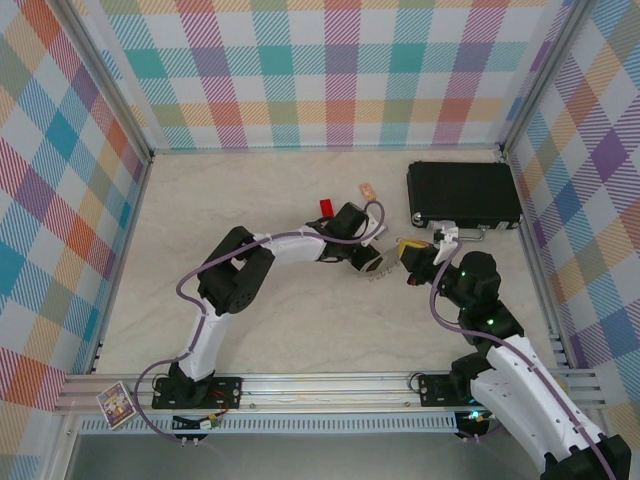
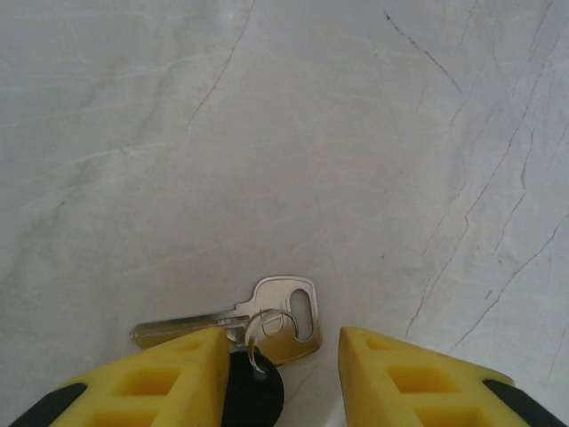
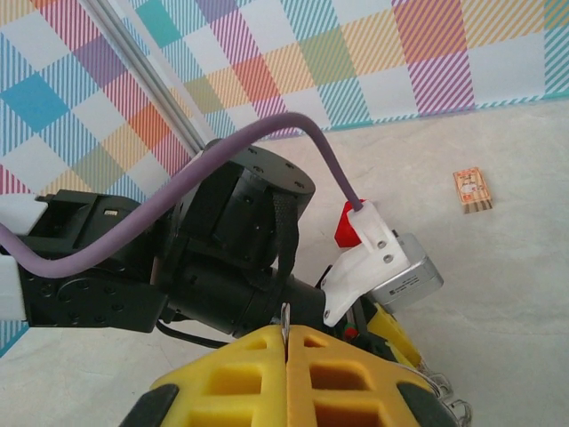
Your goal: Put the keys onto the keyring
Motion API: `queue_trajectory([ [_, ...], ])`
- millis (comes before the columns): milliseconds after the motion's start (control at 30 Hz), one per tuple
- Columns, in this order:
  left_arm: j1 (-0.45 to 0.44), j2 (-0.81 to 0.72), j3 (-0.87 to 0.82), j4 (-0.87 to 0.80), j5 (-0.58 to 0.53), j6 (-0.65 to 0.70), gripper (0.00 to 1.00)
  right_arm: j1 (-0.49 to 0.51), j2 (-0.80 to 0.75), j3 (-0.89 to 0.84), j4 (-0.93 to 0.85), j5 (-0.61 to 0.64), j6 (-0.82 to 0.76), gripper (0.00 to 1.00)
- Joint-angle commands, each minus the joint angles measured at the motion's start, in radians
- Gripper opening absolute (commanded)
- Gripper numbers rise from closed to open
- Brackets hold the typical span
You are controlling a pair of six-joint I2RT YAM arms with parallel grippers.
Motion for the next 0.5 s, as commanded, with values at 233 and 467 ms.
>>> queue_trajectory([
  [233,-0.033,0.041,0.068,-0.086,-0.025,0.050,0.30,-0.008,0.000,-0.010,0.070,-0.025,0.011,0.00],
  [467,-0.039,0.025,0.061,-0.100,-0.057,0.058,0.10,-0.009,0.000,-0.016,0.079,-0.025,0.015,0.00],
])
